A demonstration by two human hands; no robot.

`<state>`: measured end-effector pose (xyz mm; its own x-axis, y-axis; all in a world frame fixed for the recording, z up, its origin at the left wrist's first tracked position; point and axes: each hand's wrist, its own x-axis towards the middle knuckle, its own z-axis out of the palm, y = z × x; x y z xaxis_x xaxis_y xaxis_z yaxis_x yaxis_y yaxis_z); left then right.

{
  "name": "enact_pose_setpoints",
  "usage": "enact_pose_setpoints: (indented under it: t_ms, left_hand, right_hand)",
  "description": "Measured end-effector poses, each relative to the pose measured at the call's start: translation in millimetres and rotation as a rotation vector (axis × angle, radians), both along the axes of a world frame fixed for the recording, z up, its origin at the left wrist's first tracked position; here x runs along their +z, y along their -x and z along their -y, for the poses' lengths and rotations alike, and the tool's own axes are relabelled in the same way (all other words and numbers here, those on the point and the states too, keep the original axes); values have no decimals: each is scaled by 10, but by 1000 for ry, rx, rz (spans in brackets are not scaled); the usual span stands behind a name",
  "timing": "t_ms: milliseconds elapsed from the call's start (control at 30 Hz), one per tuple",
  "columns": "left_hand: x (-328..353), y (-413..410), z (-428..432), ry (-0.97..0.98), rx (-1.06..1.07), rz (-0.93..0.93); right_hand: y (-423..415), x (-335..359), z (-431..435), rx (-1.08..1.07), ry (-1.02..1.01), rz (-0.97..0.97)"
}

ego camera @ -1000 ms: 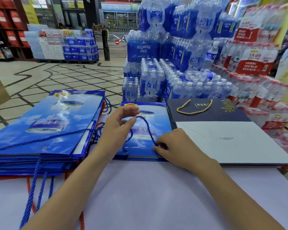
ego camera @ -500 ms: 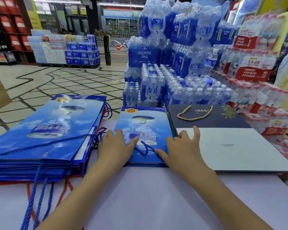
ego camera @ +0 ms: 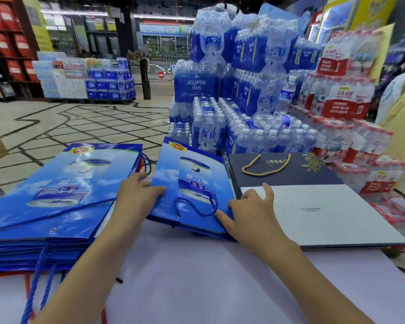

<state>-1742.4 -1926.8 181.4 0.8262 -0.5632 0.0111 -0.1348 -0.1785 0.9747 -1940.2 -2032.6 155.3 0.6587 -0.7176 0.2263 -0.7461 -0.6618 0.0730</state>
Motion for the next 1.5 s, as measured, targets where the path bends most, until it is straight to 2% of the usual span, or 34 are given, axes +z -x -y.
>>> enact_pose_setpoints:
  t_ms: [33, 133, 267, 433, 467, 600, 667, 733, 933, 1133, 1333, 1433, 1500]
  left_hand:
    - [-10, 7, 0, -3, -41, -63]
    - [-55, 36, -15, -27, -109, -89]
    - [9, 60, -26, 163, -128, -117]
    - [181, 102, -157, 412, -165, -25]
    - [201, 103, -187, 448, -173, -10]
    - [247, 167, -255, 575, -226, 0]
    - [234, 199, -227, 607, -241, -41]
    - [233, 233, -160, 625, -257, -72]
    - [361, 411, 296, 552, -278, -158]
    - [474, 790, 795, 370, -298, -209]
    - [468, 1312, 1039, 373, -388, -238]
    - [215, 1512, 1065, 149, -410, -196]
    - [11, 1589, 1055, -69, -426, -49]
  right_hand:
    - [1, -14, 13, 0, -1, 10]
    - [-7, -48, 41, -12, -2, 40]
    - [-2, -49, 46, -35, -37, 107]
    - [-10, -43, 131, -5, -21, 507]
    - [-3, -4, 129, 3, -111, 627]
    - [8, 203, 78, -2, -714, 1155]
    - [55, 297, 116, 67, -966, 1314]
    - [124, 402, 137, 130, -1074, 1347]
    - [431, 647, 360, 90, -1122, 1409]
    - [899, 1007, 701, -25, -967, 1383]
    - [1530, 1060, 895, -8, -972, 1534]
    - [1763, 791, 997, -149, -930, 1459]
    - [1898, 564, 1074, -293, -827, 1265]
